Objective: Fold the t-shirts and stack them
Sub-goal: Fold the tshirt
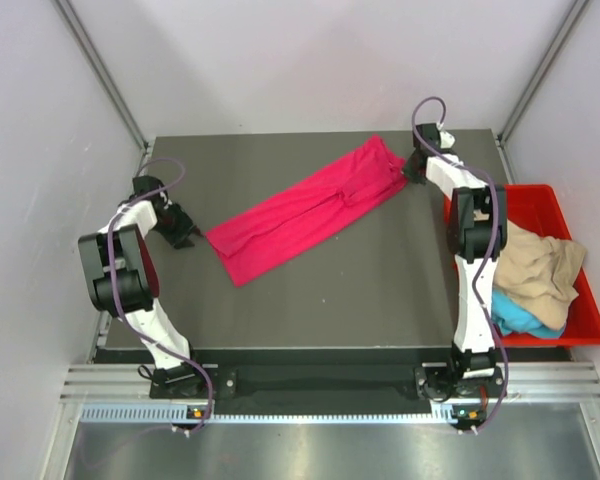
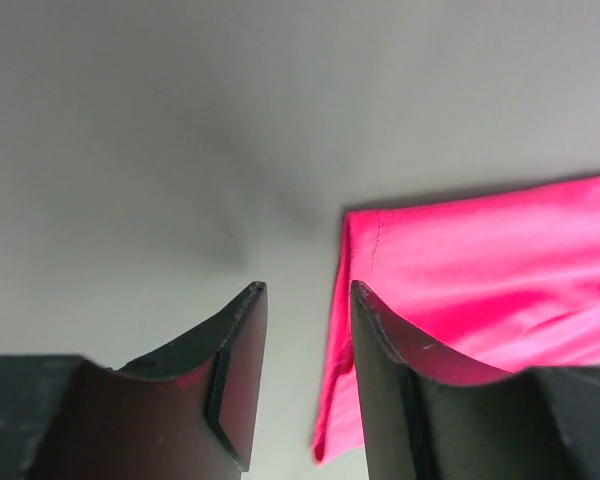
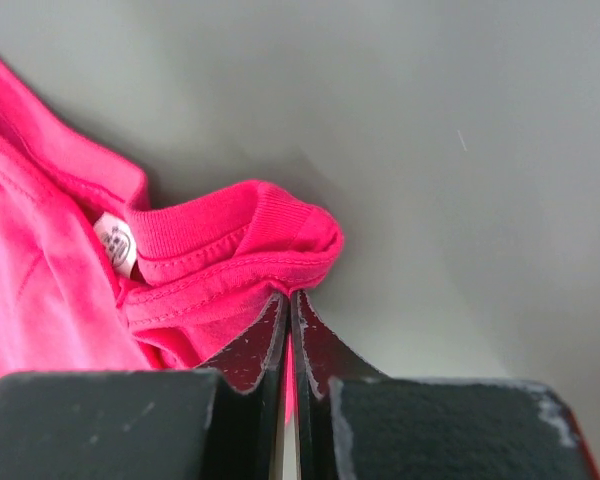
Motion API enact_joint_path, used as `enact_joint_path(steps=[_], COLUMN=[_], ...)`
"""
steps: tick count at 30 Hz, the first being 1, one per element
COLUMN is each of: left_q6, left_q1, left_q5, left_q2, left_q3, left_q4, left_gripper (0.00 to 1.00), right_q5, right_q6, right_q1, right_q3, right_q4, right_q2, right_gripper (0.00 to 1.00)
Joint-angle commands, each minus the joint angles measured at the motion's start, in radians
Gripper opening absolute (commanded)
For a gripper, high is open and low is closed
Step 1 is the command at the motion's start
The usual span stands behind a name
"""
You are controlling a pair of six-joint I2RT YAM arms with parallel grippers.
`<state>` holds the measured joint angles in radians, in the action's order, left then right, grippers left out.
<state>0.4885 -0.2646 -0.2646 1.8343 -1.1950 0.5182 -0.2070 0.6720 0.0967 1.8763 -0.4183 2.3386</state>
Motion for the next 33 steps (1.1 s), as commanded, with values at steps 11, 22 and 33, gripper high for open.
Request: enact_joint_path(steps=[11,22,33], left_q6=[-0.064,-0.005,-0.010], left_q1=[0.021,0.047,0.045], left_q5=[-0.051,-0.076,-0.131], left_q2=[-0.125,-0.075,0.034], left_q3=[-0.072,-0.184,-0.213], left_q4=[-0.015,-0.038,-0.043], left_gripper=[0.43,0.44,0.44], right_q5=[0.103,0.063,-0.029], right_q6=[-0.025,0.361,0.653], right_q1=[-0.088,0.176,0.696], right_q3=[0.191,-0.445,-0.551], right_q4=[-0.088,-0.085,0.032], right_q2=[0.018,-0.591,-0.559], right_gripper=[0.30,0.42,0.40])
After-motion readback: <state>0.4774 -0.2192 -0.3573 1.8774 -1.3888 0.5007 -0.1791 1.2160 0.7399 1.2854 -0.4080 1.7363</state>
